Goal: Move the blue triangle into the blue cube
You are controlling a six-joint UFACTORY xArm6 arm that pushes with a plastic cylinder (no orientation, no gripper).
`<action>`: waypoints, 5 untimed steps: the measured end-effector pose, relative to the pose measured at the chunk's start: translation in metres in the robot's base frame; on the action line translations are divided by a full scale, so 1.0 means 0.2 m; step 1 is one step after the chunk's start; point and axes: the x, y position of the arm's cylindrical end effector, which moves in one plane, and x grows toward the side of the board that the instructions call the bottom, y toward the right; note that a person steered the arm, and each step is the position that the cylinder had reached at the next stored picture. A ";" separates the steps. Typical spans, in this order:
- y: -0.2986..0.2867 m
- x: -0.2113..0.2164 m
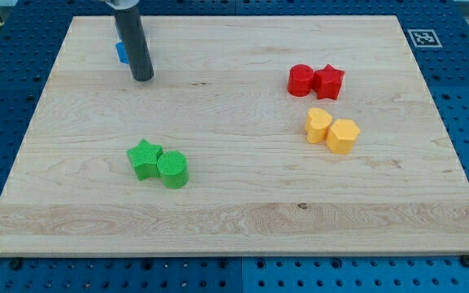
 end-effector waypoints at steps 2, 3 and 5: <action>-0.11 -0.07; -0.06 -0.09; 0.25 -0.01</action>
